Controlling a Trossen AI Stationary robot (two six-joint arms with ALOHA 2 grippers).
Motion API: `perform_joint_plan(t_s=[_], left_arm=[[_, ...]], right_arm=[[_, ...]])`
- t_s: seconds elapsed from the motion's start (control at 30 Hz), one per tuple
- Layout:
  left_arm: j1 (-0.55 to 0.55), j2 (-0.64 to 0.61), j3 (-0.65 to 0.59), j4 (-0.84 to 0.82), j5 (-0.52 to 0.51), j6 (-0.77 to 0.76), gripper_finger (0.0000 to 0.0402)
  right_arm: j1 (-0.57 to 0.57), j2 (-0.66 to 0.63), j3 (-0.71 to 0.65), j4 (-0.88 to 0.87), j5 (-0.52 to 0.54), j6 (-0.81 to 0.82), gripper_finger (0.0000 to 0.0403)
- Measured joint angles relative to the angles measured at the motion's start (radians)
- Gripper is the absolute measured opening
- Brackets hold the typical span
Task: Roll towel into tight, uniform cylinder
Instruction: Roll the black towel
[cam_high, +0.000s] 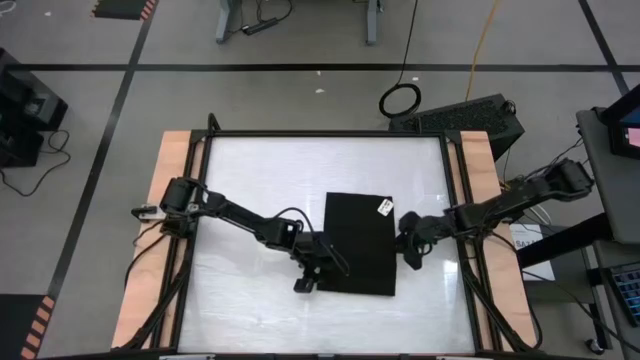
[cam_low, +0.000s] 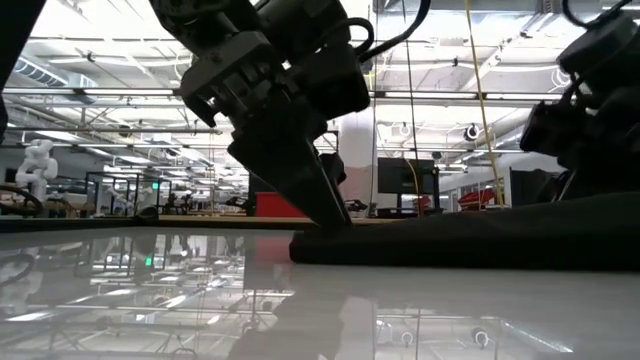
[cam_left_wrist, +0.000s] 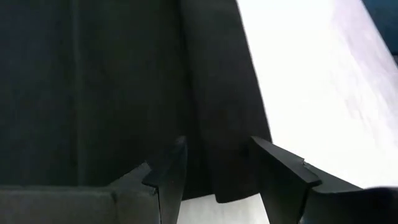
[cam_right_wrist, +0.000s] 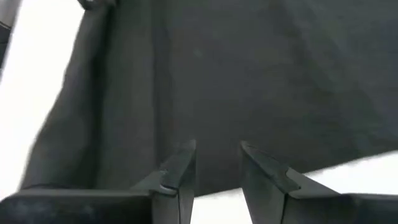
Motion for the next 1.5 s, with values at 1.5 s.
perform_joint_plan(t_s=[1.5], left_arm=[[0.164,0.014,0.126,0.045,-0.011,0.046,0.0180]], right_arm=[[0.058,-0.030,0.232,-0.140,-0.169,-0.335,0.0214]])
